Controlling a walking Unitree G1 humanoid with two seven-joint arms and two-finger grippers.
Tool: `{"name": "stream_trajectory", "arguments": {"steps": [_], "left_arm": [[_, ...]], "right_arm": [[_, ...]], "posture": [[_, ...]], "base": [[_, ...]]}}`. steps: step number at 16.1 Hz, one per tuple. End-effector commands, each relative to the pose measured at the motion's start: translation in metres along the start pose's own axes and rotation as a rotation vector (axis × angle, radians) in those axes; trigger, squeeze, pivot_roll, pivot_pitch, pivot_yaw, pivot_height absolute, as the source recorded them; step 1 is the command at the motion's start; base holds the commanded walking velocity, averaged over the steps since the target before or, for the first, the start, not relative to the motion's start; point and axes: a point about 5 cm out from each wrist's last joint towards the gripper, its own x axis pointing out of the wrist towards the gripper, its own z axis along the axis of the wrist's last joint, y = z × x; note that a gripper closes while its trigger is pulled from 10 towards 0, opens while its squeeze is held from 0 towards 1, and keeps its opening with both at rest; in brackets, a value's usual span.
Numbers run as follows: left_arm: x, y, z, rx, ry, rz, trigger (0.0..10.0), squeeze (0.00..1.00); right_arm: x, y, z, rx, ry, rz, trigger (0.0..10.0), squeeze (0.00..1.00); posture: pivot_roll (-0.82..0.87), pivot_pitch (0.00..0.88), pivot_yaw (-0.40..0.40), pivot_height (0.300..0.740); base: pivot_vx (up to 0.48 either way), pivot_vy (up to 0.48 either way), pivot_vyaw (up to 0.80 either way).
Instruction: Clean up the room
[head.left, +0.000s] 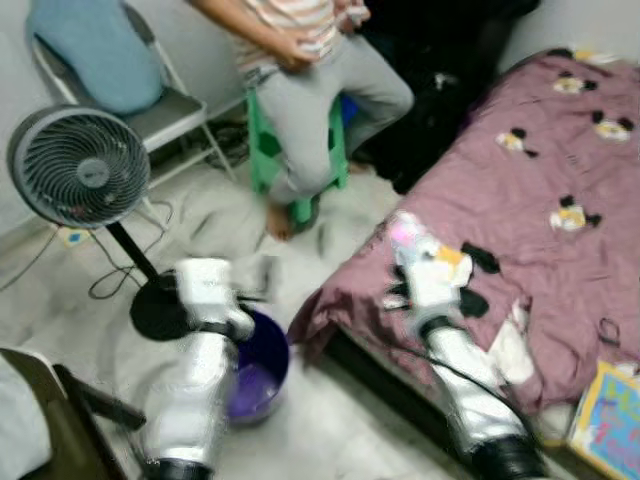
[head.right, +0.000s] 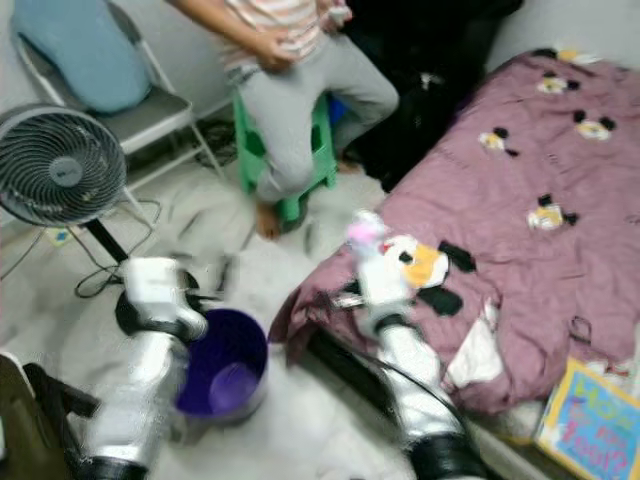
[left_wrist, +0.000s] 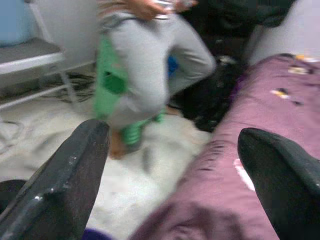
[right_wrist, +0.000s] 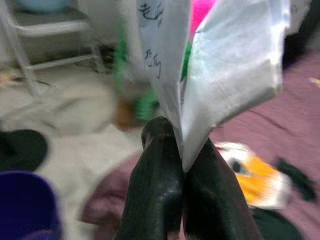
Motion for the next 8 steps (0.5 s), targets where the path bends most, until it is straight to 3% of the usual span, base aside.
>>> {"name": "stream_trajectory", "arguments": {"steps": [1, 2, 8], "left_arm": [[-0.0022, 0.0126, 0.0014, 0.022, 0.001, 0.029, 10.0, 0.00], [-0.0021, 0.0126, 0.0011, 0.022, 0.004, 0.029, 10.0, 0.00], [-0.0009, 0.0160, -0.0047, 0.053, 0.043, 0.078, 10.0, 0.00]], "right_arm": [[0.0033, 0.0114, 0.0071, 0.019, -0.029, 0.027, 10.0, 0.00], [0.0032, 0.0113, 0.0068, 0.025, -0.029, 0.025, 10.0, 0.00], [0.0030, 0.0122, 0.0071, 0.013, -0.038, 0.036, 10.0, 0.00]], "posture": [[-0.04, 0.138, 0.005, 0.740], [-0.04, 0.138, 0.005, 0.740], [-0.04, 0.130, 0.004, 0.740]], "base": [[0.334, 0.000, 0.00], [0.319, 0.000, 0.00], [0.000, 0.000, 0.00]]}}
